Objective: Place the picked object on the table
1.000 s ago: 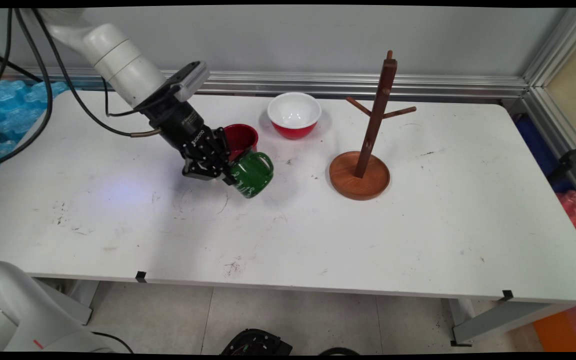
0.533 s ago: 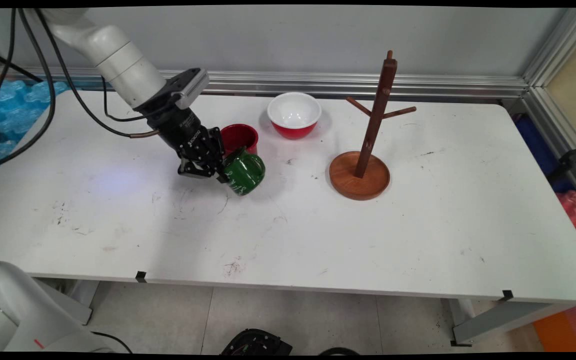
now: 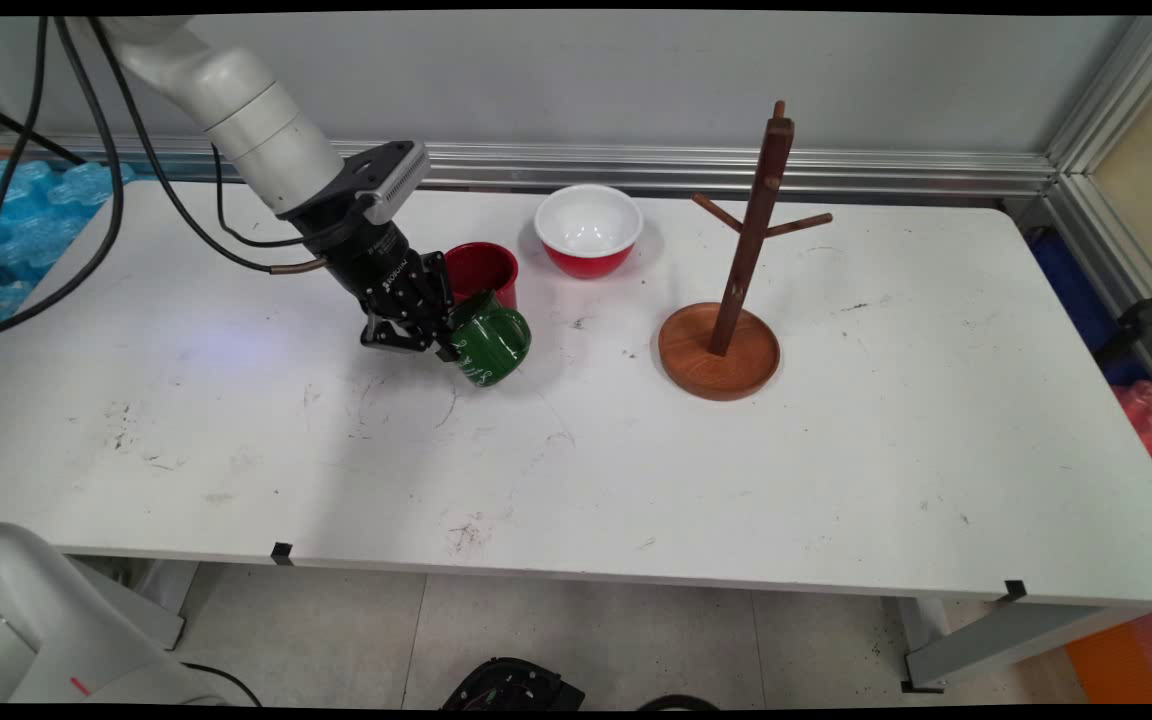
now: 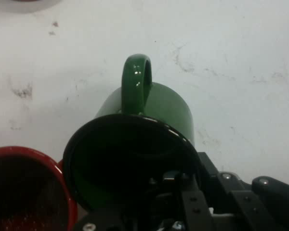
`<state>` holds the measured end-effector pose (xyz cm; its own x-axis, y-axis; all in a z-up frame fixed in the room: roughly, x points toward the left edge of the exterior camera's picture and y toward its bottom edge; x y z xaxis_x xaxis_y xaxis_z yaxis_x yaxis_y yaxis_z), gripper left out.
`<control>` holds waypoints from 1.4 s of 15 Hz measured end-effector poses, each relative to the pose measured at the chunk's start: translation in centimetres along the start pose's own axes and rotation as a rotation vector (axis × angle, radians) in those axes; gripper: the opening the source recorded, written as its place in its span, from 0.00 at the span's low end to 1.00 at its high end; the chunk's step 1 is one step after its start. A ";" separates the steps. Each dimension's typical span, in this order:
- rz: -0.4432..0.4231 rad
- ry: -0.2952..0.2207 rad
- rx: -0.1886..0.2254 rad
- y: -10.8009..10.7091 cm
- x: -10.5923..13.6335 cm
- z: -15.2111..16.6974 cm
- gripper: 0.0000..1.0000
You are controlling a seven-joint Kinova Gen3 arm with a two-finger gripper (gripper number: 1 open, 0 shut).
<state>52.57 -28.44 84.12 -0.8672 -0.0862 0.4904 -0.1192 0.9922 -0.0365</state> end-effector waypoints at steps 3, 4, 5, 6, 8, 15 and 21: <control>0.010 -0.010 -0.004 0.1 0.6 0.2 0.00; 0.013 -0.013 -0.005 0.1 0.8 0.3 0.00; 0.014 -0.016 -0.007 0.2 1.0 0.3 0.00; 0.017 -0.019 -0.010 0.3 1.3 0.3 0.00; 0.022 -0.025 -0.015 0.4 1.7 0.3 0.00; 0.046 -0.052 -0.032 0.8 2.7 -0.1 0.00; 0.069 -0.093 -0.044 1.1 2.9 -0.7 0.00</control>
<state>50.27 -27.49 86.08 -0.9139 -0.0240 0.4052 -0.0384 0.9989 -0.0274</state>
